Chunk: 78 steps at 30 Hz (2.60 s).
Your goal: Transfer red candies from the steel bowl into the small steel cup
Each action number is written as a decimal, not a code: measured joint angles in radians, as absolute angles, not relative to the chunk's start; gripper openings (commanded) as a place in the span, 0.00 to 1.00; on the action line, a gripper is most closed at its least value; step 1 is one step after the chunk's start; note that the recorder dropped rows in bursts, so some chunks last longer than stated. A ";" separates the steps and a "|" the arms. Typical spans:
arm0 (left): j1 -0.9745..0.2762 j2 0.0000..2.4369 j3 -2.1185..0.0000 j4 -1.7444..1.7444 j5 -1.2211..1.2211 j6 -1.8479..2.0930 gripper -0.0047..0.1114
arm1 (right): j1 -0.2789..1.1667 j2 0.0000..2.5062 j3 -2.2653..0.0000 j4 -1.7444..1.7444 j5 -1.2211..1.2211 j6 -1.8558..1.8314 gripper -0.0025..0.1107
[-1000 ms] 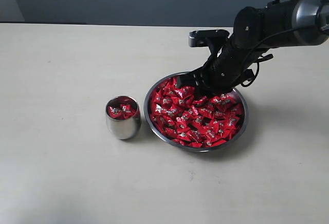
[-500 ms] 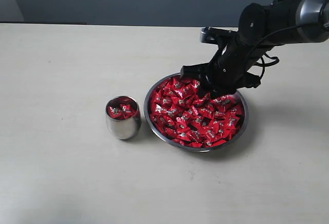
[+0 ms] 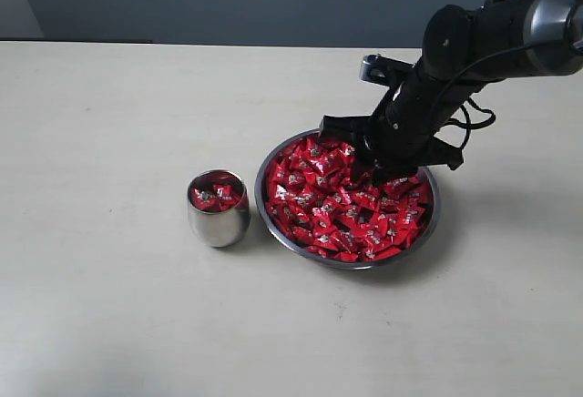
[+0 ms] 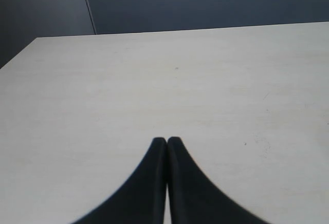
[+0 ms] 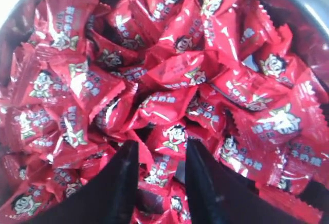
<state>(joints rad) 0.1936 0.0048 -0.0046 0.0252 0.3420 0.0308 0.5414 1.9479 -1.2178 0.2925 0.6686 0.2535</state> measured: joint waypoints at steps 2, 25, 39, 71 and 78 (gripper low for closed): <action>0.194 0.005 -0.005 0.025 0.342 0.031 0.04 | 0.541 1.949 -1.218 0.261 0.669 0.300 0.30; 0.194 0.005 -0.005 0.025 0.342 0.031 0.04 | 0.513 2.004 -1.219 0.462 0.574 0.389 0.30; 0.194 0.005 -0.005 0.025 0.342 0.031 0.04 | 0.484 1.988 -1.219 0.533 0.546 0.418 0.30; 0.194 0.005 -0.005 0.025 0.342 0.031 0.04 | 0.484 2.065 -1.219 0.570 0.548 0.422 0.30; 0.194 0.005 -0.005 0.025 0.342 0.031 0.04 | 0.484 2.069 -1.219 0.570 0.550 0.422 0.30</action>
<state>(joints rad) 0.1936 0.0048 -0.0046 0.0252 0.3420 0.0308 0.4838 2.0694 -1.2191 0.5695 0.5504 0.4220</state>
